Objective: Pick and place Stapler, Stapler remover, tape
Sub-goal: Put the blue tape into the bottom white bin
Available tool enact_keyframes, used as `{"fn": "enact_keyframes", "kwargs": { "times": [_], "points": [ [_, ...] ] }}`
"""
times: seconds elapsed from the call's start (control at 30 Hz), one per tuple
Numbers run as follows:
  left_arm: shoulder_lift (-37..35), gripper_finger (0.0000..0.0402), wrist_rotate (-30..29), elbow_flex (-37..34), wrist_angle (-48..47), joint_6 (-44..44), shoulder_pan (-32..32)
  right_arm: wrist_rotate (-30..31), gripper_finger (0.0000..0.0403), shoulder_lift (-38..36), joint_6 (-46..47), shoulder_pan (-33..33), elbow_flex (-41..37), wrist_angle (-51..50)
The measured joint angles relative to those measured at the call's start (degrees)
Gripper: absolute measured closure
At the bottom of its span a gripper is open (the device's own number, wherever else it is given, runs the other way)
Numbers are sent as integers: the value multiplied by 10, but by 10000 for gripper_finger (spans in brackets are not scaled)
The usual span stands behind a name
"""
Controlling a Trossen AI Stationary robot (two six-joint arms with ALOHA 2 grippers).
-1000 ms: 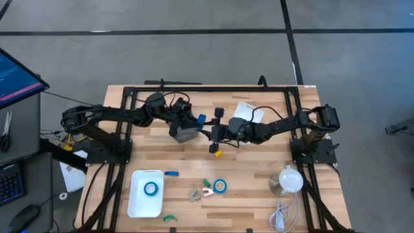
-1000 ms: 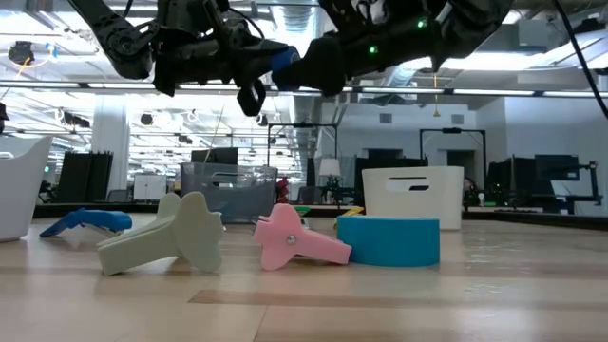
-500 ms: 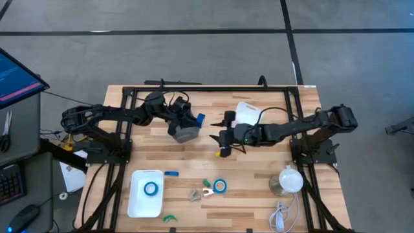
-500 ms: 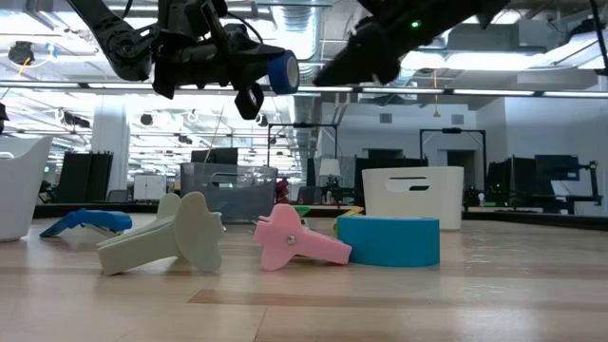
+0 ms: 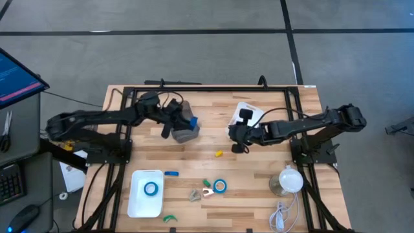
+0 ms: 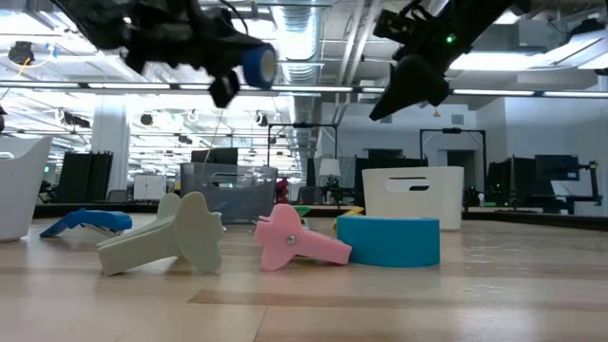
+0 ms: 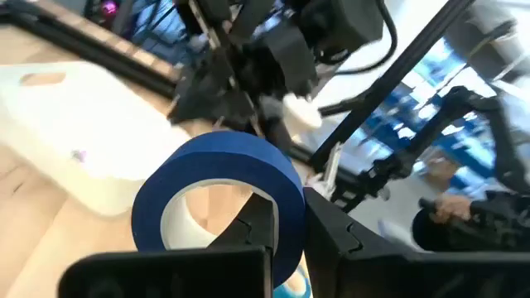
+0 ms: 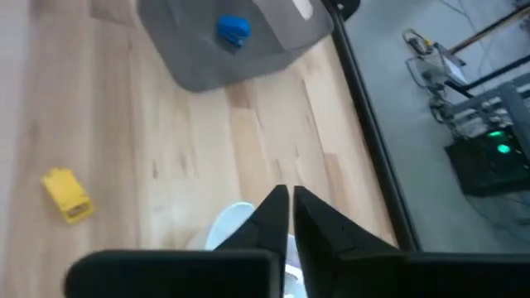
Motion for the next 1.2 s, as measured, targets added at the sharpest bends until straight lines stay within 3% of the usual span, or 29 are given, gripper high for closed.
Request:
{"fn": "enact_keyframes", "kwargs": {
  "times": [0.17, 0.3, 0.47, 0.57, 0.83, 1.2],
  "points": [
    [-136, 383, -93, 0, -160, 24, -66, 7, 392, 0, 0, -8, 0, 5],
    [-238, 384, -201, 0, -276, 6, -144, 8, 398, 0, -6, -24, 0, 16],
    [-304, 384, -310, 0, -382, -50, -253, 7, 401, 0, -6, -45, 0, 17],
    [-303, 384, -337, -1, -413, -74, -316, 7, 401, 0, -6, -54, 0, 17],
    [-232, 383, -339, -1, -492, -166, -454, 6, 402, 0, -7, -59, 0, 17],
    [-151, 384, -334, -1, -492, -309, -576, 6, 403, 0, -7, -59, 0, 19]
  ]
}}
